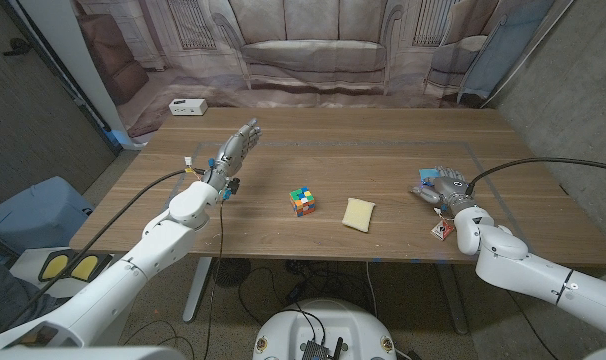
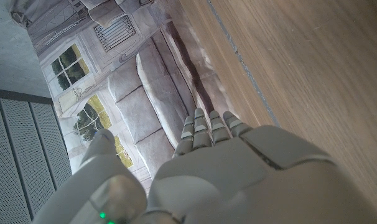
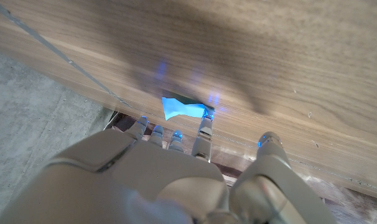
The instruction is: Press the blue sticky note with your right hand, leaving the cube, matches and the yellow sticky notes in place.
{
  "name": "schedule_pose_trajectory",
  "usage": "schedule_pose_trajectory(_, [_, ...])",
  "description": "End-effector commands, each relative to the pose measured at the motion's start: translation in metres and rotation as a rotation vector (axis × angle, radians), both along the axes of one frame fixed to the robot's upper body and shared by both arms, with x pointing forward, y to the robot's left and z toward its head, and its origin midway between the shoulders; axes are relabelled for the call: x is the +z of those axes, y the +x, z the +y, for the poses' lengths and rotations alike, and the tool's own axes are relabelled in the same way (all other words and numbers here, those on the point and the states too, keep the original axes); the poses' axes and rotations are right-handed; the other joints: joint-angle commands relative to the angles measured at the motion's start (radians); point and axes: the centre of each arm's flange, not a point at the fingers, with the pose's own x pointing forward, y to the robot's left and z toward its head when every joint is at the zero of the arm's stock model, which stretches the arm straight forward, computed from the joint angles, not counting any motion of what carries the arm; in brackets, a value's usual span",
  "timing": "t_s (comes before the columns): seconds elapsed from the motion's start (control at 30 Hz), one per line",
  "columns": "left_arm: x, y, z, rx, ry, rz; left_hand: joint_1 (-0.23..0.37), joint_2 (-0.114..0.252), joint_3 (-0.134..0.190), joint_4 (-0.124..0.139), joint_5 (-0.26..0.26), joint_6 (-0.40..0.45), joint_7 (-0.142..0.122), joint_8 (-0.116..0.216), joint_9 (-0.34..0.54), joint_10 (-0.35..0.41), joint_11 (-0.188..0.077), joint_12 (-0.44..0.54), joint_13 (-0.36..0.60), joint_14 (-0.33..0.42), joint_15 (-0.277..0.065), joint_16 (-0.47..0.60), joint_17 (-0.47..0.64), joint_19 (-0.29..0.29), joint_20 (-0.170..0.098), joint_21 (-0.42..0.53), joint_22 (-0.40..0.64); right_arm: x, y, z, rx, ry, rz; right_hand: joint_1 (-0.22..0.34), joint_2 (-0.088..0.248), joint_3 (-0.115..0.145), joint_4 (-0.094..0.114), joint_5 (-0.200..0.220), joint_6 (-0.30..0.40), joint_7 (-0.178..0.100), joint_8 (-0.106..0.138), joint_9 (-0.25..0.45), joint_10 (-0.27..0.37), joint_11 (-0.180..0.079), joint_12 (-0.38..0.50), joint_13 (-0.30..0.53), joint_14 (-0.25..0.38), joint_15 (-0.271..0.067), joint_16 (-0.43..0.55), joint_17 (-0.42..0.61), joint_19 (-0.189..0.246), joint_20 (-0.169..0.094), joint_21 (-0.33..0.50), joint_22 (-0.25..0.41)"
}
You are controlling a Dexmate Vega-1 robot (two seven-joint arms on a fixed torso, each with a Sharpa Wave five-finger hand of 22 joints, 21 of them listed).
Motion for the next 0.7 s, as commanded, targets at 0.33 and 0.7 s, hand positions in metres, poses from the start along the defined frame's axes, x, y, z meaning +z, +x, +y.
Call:
schedule_pose_trajectory(0.33, [0.0036, 0.0007, -0.0014, -0.001, 0.005, -0.002, 0.0, 0.011, 0.006, -0.006, -0.004, 0.009, 0.002, 0.0, 0.004, 0.001, -0.001, -0.002, 0.003, 0.006, 0.001, -0.001, 0.005, 0.005, 0.003, -0.001, 0.006, -0.0055, -0.0088, 0.003, -0.002, -0.009, -0.018, 0.011, 0.0, 0.01, -0.003, 0.004, 0.226, -0.016, 0.027, 0.007, 0.03, -0.008, 0.006, -0.002, -0.15, 0.001, 0.009, 0.002, -0.165, 0.013, 0.008, 0.003])
schedule_pose_trajectory(0.7, [-0.0005, -0.0003, -0.0045, -0.003, -0.003, 0.001, 0.0, 0.012, 0.006, -0.007, -0.004, 0.01, 0.001, 0.0, 0.004, 0.002, 0.0, -0.002, 0.003, 0.006, 0.001, -0.001, 0.005, 0.005, 0.004, -0.001, 0.006, -0.0068, -0.0097, 0.0036, 0.005, -0.03, -0.014, 0.013, 0.001, 0.012, -0.004, 0.004, 0.232, -0.016, 0.025, 0.007, 0.03, -0.009, 0.003, -0.002, -0.151, -0.001, 0.008, 0.002, -0.165, 0.011, 0.007, 0.003])
